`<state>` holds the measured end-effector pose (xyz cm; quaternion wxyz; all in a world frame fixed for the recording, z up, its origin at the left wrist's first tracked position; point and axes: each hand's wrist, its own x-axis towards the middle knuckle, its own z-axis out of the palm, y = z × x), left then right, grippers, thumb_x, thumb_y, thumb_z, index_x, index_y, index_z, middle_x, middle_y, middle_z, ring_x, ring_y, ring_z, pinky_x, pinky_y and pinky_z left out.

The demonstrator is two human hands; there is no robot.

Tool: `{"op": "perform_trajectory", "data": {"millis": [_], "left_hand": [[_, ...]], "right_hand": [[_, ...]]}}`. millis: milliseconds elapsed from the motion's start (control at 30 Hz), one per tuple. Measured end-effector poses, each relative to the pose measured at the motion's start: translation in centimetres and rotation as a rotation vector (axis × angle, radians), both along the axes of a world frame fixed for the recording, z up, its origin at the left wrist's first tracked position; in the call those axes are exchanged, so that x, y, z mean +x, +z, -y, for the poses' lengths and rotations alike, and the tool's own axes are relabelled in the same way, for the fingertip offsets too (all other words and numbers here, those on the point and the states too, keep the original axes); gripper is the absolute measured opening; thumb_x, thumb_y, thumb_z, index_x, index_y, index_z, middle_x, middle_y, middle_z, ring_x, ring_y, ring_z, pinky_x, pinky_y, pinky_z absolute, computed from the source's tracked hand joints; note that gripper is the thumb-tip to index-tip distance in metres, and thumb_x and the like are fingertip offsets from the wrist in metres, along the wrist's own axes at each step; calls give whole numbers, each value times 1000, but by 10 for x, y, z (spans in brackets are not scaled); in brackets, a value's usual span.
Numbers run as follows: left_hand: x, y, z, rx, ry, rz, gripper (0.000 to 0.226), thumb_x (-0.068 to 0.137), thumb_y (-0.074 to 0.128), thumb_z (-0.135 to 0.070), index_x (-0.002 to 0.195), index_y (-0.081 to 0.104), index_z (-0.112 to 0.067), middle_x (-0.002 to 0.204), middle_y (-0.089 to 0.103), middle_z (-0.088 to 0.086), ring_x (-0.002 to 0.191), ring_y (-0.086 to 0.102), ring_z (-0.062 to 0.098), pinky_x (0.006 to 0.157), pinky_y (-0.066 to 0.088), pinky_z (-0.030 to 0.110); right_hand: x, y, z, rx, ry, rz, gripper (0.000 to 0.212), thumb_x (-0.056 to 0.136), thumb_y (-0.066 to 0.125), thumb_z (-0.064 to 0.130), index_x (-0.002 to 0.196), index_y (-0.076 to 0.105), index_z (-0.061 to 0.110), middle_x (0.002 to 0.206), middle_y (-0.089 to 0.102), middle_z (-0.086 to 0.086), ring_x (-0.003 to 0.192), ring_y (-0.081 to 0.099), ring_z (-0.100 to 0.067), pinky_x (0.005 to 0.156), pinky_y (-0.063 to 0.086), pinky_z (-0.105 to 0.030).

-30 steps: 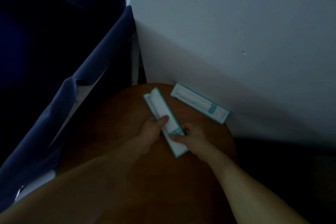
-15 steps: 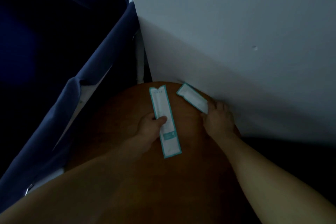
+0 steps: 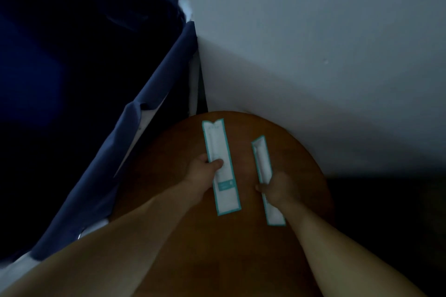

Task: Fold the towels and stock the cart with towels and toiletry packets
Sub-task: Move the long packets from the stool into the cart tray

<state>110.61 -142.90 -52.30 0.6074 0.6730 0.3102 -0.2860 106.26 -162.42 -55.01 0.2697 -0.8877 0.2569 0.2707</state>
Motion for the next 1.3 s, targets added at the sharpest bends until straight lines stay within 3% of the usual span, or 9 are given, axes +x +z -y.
{"op": "perform_trajectory", "data": {"millis": [100, 233, 367, 500, 600, 733, 900, 1033, 1300], "left_hand": [[-6, 18, -7, -10, -43, 31, 18, 95, 61, -6, 113, 64, -3, 98, 69, 12, 82, 65, 26, 75, 54, 36], [-15, 66, -18, -4, -169, 111, 14, 96, 62, -15, 109, 66, -11, 95, 71, 9, 86, 69, 27, 78, 58, 40], [-31, 131, -35, 77, -327, 293, 15, 96, 64, -25, 105, 67, -14, 90, 70, 2, 76, 65, 17, 56, 47, 25], [-52, 206, -45, 97, -411, 453, 15, 96, 64, -26, 102, 68, -12, 85, 68, -1, 72, 62, 13, 48, 43, 20], [-68, 264, -39, 66, -457, 558, 17, 95, 66, -25, 105, 68, -11, 92, 69, 1, 77, 64, 15, 57, 46, 23], [-94, 330, -7, 36, -528, 705, 14, 85, 73, -18, 97, 67, -14, 88, 69, 1, 77, 65, 18, 65, 49, 27], [-141, 392, 50, -35, -647, 862, 16, 85, 75, -15, 99, 68, -10, 91, 68, 6, 77, 64, 22, 63, 51, 28], [-188, 428, 103, -183, -695, 879, 16, 86, 74, -9, 100, 68, -4, 103, 71, 22, 94, 69, 38, 83, 58, 52], [-348, 466, 235, -408, -915, 867, 2, 90, 69, -16, 92, 69, -15, 100, 73, 12, 93, 70, 32, 86, 58, 51]], "right_hand": [[-17, 22, -12, 198, -175, 122, 42, 94, 69, 31, 122, 64, 0, 116, 68, -18, 106, 65, -31, 73, 39, -23], [-31, 74, -30, 482, -515, 256, 32, 103, 53, 19, 110, 66, -10, 104, 68, -27, 95, 65, -32, 85, 52, -43], [-61, 139, -46, 534, -534, 356, 23, 101, 57, 20, 86, 67, 5, 106, 70, -28, 90, 67, -34, 86, 53, -50], [-100, 215, -59, 396, -490, 449, 30, 100, 59, 32, 87, 68, 6, 96, 73, -19, 91, 69, -37, 85, 54, -51], [-128, 275, -58, 331, -516, 572, 36, 98, 62, 32, 91, 68, -3, 90, 72, -21, 81, 69, -34, 69, 53, -43], [-173, 350, -41, 226, -537, 726, 29, 93, 69, 29, 69, 65, 14, 59, 65, 6, 54, 59, -9, 50, 43, -24], [-246, 417, -11, 177, -581, 846, 14, 95, 66, 27, 97, 69, 13, 91, 73, 0, 79, 71, -15, 67, 58, -30], [-316, 448, 25, 77, -646, 923, 16, 96, 65, 28, 94, 69, 12, 85, 72, 1, 68, 69, -6, 57, 54, -21], [-498, 473, 132, -94, -895, 1019, 30, 93, 66, 28, 85, 65, -1, 74, 66, -11, 69, 61, -27, 59, 46, -35]]}}
